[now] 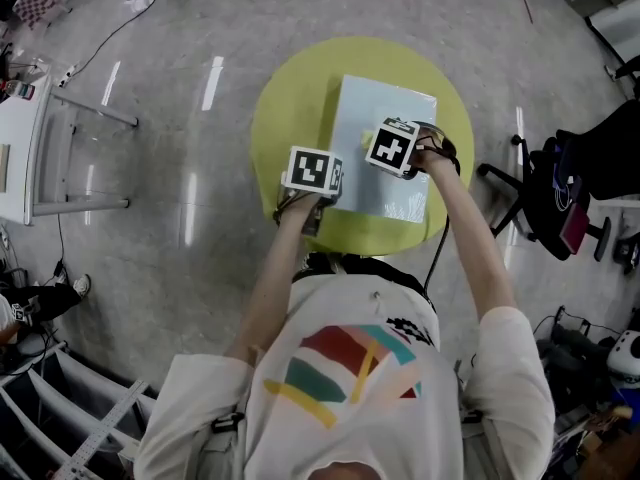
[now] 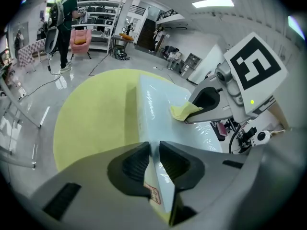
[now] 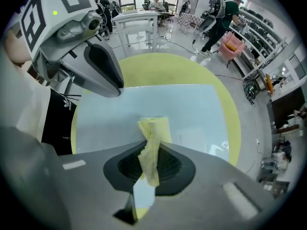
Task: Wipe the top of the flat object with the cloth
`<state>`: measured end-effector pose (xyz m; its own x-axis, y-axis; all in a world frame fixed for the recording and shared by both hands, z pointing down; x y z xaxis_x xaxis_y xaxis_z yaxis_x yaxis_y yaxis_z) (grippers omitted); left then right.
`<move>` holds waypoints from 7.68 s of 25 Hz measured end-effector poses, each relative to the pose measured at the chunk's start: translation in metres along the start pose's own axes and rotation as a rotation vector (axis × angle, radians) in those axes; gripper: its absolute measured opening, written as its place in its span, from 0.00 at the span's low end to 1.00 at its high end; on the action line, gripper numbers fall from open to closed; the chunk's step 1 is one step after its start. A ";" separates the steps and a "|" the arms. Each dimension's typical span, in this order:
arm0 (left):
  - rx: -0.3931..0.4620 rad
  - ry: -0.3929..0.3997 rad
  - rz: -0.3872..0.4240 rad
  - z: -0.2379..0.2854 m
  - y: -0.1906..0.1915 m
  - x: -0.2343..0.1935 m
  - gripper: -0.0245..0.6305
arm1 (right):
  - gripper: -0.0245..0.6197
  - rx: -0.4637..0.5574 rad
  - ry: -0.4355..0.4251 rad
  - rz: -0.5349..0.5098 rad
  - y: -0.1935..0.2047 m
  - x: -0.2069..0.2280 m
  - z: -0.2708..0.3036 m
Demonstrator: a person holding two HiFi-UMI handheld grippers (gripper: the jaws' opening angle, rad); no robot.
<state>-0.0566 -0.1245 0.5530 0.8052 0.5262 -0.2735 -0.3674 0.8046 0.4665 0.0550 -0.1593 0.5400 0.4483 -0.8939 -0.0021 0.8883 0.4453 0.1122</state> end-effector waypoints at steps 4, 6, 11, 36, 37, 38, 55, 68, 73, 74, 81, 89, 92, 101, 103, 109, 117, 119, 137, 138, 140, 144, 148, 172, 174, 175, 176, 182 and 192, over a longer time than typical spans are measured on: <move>0.002 0.000 0.004 0.000 -0.001 0.001 0.15 | 0.08 0.005 -0.009 0.009 0.003 -0.011 -0.001; 0.000 0.002 0.004 0.000 0.000 0.000 0.15 | 0.08 0.003 -0.017 0.011 0.005 -0.018 -0.001; -0.002 0.003 0.008 0.000 0.000 0.000 0.15 | 0.08 0.012 -0.070 0.016 0.010 -0.037 -0.002; 0.000 0.006 0.001 -0.002 -0.002 0.001 0.15 | 0.08 -0.001 -0.192 0.014 0.043 -0.130 -0.012; -0.001 0.006 0.001 -0.003 -0.002 0.001 0.15 | 0.08 -0.001 -0.196 0.014 0.044 -0.133 -0.013; -0.001 0.006 0.001 -0.003 -0.001 0.001 0.15 | 0.08 -0.001 -0.199 0.015 0.045 -0.136 -0.013; 0.021 0.017 -0.026 -0.001 -0.003 0.001 0.15 | 0.08 0.029 -0.224 0.001 0.053 -0.147 -0.019; 0.212 -0.151 -0.173 -0.063 0.013 -0.031 0.06 | 0.08 0.338 0.173 0.054 -0.032 0.035 -0.118; 0.268 -0.176 -0.232 -0.081 0.037 -0.040 0.06 | 0.08 0.322 0.123 0.093 -0.075 0.084 -0.080; 0.287 -0.175 -0.239 -0.085 0.041 -0.041 0.06 | 0.08 0.297 0.126 0.100 -0.079 0.094 -0.067; 0.325 -0.216 -0.260 -0.105 0.070 -0.043 0.06 | 0.08 0.185 0.108 0.131 -0.089 0.127 -0.015; 0.340 -0.193 -0.301 -0.101 0.081 -0.035 0.06 | 0.08 0.123 0.065 0.130 -0.093 0.125 -0.003; 0.352 -0.172 -0.319 -0.096 0.084 -0.032 0.06 | 0.08 0.104 0.036 0.141 -0.092 0.115 -0.003; 0.360 -0.172 -0.230 -0.094 0.071 -0.026 0.06 | 0.08 0.095 0.022 0.100 -0.082 0.056 -0.003; 0.369 -0.192 -0.199 -0.097 0.066 -0.028 0.06 | 0.08 0.094 0.026 0.089 -0.080 0.044 -0.003; 0.399 -0.207 -0.179 -0.103 0.057 -0.026 0.06 | 0.08 0.088 0.012 0.067 -0.069 0.012 0.000; 0.414 -0.215 -0.166 -0.113 0.053 -0.026 0.06 | 0.08 0.078 -0.037 0.028 -0.059 -0.029 -0.002; 0.421 -0.216 -0.163 -0.113 0.051 -0.025 0.06 | 0.08 0.073 -0.044 0.041 -0.052 -0.037 -0.003; 0.436 -0.192 -0.101 -0.109 0.028 -0.031 0.06 | 0.08 0.028 -0.112 -0.007 -0.017 -0.128 -0.006; 0.438 -0.191 -0.101 -0.109 0.027 -0.032 0.06 | 0.08 0.028 -0.126 -0.009 -0.016 -0.134 -0.006; 0.440 -0.190 -0.097 -0.110 0.026 -0.031 0.06 | 0.08 0.052 -0.166 -0.035 -0.019 -0.149 -0.007; 0.456 -0.195 -0.093 -0.114 0.021 -0.032 0.06 | 0.08 0.068 -0.194 -0.064 -0.017 -0.168 -0.008; 0.463 -0.195 -0.092 -0.115 0.020 -0.031 0.06 | 0.08 0.075 -0.221 -0.049 -0.014 -0.177 -0.009; 0.189 -0.146 0.004 -0.064 0.013 0.027 0.06 | 0.08 0.925 0.094 0.873 0.138 0.164 -0.021; 0.166 -0.152 0.016 -0.057 0.015 0.034 0.06 | 0.08 0.937 0.040 0.904 0.137 0.172 -0.012; 0.150 -0.159 0.030 -0.055 0.016 0.036 0.06 | 0.08 0.944 0.019 0.922 0.136 0.175 -0.009; 0.133 -0.165 0.045 -0.053 0.017 0.039 0.06 | 0.08 0.947 0.002 0.938 0.135 0.177 -0.006; 0.107 -0.167 0.059 -0.041 0.023 0.045 0.06 | 0.08 0.942 -0.107 0.934 0.132 0.175 0.006; 0.067 -0.161 0.085 -0.032 0.032 0.050 0.06 | 0.08 0.917 -0.181 0.907 0.140 0.148 0.014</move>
<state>-0.0429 -0.0635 0.5272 0.8388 0.5361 -0.0951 -0.4096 0.7364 0.5385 0.2447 -0.2299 0.5692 0.7660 -0.3213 0.5568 -0.1453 0.7572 0.6369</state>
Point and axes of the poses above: the fingertips, and each gripper's own axes: z forward along the fingers, x to its right, y out of its underside, the point moved 4 cm from there along -z, backward along the fingers, and after that the axes turned 12 degrees about z, right-handed, at the moved point
